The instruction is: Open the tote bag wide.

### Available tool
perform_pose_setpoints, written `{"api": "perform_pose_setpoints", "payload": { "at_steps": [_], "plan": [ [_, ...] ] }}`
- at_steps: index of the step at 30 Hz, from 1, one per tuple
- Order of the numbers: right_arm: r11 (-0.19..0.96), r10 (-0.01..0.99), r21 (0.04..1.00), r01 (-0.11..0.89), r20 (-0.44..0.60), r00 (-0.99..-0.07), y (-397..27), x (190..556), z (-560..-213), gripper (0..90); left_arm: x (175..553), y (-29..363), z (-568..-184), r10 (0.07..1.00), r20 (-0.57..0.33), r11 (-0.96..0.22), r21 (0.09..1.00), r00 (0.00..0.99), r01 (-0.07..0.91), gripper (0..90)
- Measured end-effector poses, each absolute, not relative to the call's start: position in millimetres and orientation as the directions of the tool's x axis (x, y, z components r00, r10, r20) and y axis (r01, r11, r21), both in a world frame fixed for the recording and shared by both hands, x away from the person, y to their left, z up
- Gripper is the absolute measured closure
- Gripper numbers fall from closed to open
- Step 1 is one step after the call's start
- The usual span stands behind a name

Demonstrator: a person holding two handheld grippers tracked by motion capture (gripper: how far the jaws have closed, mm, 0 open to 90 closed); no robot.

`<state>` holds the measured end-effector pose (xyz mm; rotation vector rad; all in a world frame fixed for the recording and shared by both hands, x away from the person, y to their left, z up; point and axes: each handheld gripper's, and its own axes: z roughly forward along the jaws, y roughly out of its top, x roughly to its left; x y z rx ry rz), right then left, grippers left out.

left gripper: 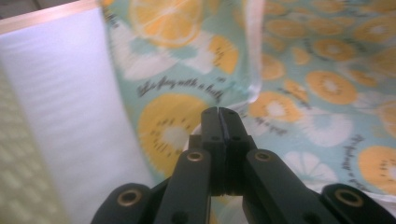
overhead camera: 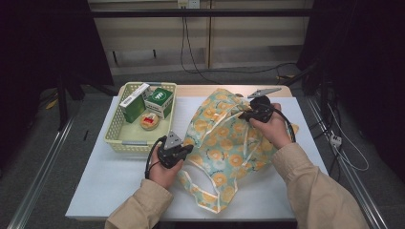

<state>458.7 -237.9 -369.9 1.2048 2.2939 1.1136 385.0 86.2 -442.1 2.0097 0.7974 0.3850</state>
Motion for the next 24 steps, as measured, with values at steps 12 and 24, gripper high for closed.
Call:
{"api": "perform_pose_setpoints", "payload": {
  "at_steps": [12,24],
  "plan": [
    [0.361,0.802,0.731,0.579,0.073,-0.592,-230,463,-382,89.8,367,52,-422,0.544,-0.13,-0.33,0.875,0.829,0.354,88.7],
    [0.37,0.789,0.718,0.59,0.093,-0.607,-217,465,-387,89.9,390,50,-436,0.657,-0.064,-0.355,0.853,0.751,0.382,89.7]
  ]
}}
